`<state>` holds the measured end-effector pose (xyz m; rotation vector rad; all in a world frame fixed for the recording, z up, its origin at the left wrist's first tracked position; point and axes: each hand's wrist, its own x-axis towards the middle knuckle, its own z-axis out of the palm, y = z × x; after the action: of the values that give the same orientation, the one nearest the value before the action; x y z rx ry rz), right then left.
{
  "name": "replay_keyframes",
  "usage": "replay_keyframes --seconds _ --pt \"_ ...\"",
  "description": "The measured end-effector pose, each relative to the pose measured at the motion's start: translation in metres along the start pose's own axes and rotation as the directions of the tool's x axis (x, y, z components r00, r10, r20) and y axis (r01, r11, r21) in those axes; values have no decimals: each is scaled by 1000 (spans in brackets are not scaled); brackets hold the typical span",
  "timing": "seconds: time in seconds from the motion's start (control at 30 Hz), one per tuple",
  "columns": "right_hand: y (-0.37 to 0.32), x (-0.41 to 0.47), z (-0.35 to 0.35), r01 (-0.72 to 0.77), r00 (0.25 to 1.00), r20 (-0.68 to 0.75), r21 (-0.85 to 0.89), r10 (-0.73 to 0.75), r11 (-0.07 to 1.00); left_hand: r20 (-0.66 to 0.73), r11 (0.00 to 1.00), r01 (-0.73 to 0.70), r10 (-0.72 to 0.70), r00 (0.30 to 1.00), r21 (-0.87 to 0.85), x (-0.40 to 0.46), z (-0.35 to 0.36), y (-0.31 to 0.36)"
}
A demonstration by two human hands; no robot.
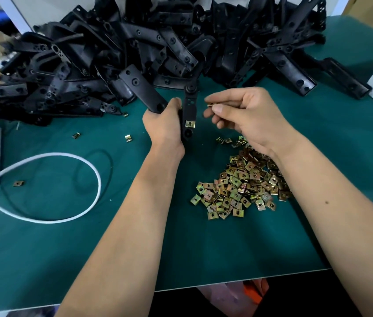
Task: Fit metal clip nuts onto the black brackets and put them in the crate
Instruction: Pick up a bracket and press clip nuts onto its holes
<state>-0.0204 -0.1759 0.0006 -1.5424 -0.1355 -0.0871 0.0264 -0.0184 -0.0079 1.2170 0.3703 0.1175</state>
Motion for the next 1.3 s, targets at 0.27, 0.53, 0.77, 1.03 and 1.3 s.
replay_keyframes --seconds 0.27,0.53,0.77,1.03,1.3 --pt "2 -2 20 -36 987 -142 236 71 971 -23 998 -52 52 998 29 2 1 -4" --pt "5 -4 28 -46 983 -165 206 81 978 -24 997 -77 78 997 31 3 0 -6" --pt "5 -4 28 -52 983 -156 256 94 965 -30 997 -74 75 997 21 4 0 -7" --pt "7 -4 29 15 983 -184 200 22 980 -33 999 -39 39 999 6 6 0 -8" --pt "6 -4 30 13 977 -208 247 40 969 -28 999 -47 47 998 24 7 1 -8"
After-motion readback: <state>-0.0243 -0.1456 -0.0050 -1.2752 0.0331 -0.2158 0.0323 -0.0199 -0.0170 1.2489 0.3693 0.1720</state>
